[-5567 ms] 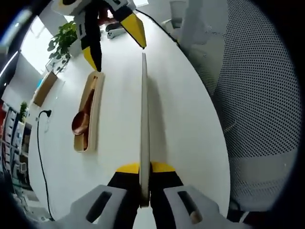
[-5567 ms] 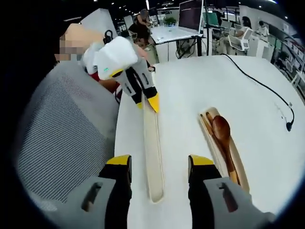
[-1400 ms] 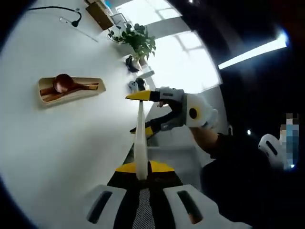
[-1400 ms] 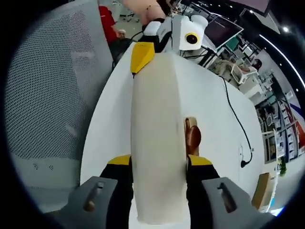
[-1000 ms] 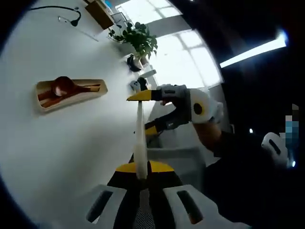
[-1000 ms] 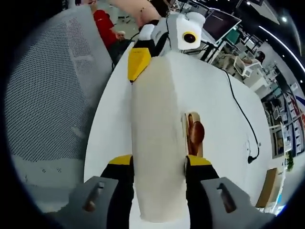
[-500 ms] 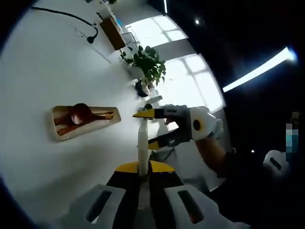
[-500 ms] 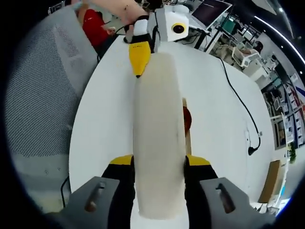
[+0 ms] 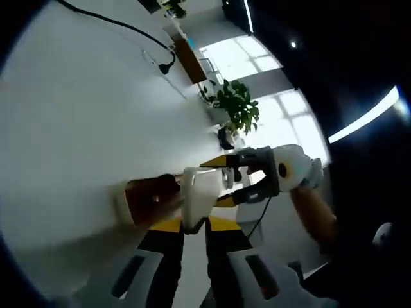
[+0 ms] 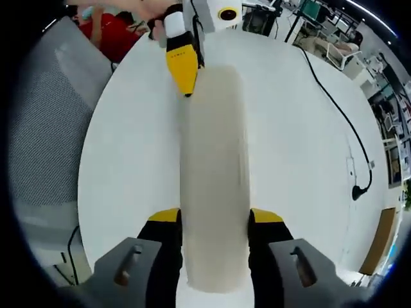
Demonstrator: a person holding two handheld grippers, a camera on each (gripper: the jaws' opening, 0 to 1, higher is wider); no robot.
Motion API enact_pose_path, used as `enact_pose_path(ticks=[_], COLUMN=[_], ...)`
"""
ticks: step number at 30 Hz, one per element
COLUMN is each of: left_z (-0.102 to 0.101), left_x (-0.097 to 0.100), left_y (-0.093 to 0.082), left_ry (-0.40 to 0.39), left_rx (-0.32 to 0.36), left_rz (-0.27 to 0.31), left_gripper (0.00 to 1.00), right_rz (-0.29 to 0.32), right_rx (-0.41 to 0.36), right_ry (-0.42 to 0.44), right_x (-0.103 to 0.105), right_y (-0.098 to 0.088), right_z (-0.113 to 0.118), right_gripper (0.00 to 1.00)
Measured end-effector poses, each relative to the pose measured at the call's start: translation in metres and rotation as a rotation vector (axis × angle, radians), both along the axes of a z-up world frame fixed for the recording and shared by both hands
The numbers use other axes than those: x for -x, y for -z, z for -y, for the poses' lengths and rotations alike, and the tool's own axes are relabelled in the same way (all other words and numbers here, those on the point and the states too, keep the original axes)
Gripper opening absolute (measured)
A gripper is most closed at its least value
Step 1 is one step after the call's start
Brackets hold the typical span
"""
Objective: Arrange the utensils inside the cutlery case until each visible utensil rests in its matching compartment.
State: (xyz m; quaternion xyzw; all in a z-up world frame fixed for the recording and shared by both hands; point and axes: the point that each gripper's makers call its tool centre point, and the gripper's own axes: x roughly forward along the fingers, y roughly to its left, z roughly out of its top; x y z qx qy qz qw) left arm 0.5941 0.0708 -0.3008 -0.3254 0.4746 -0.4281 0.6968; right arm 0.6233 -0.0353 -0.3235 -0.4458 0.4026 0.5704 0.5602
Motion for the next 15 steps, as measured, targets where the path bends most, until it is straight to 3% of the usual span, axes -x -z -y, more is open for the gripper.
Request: enact_pose_path(ticks=[1,3,5,7,11,15], left_z=[-0.004,-0.008,-0.014,-0.021,-0.036,-0.037], left_x=[-0.002,-0.005,-0.008,-0.012,-0.003,0.009], left_y=[0.003,-0.001,-0.007,-0.009,0.003,0.02], left_ry=[0.018,0.028,0.012,-0.002,0.106,0.198], left_rx=[-0.047,-0.062,-0.059,-0.071,-0.204,-0.287], left_rz=[0.038,0.07,0.072,0.114,0.212,0.254], left_gripper=[0.13,0.14,0.22,0.33,0.53,0.59], right_rz=[-0.01,-0.038,-0.096,-0.099,-0.13,-0.136], right_rx=[0.018,0.032,0.021,0.016,0.027,0.043], right_ry=[-0.009,-0.014,0.009,0.013,-0.004,-0.027], right_x=[-0.003,-0.004,-0.001,-0.005,-0.003,-0.002], right_y=[0.003,0.007,0.01,0.012,0.021,0.026], right_z=[0.003,0.005,0.003,0.0,-0.004,-0.006], right_gripper=[0.38,0.38,0.38,0.38,0.38,0.38])
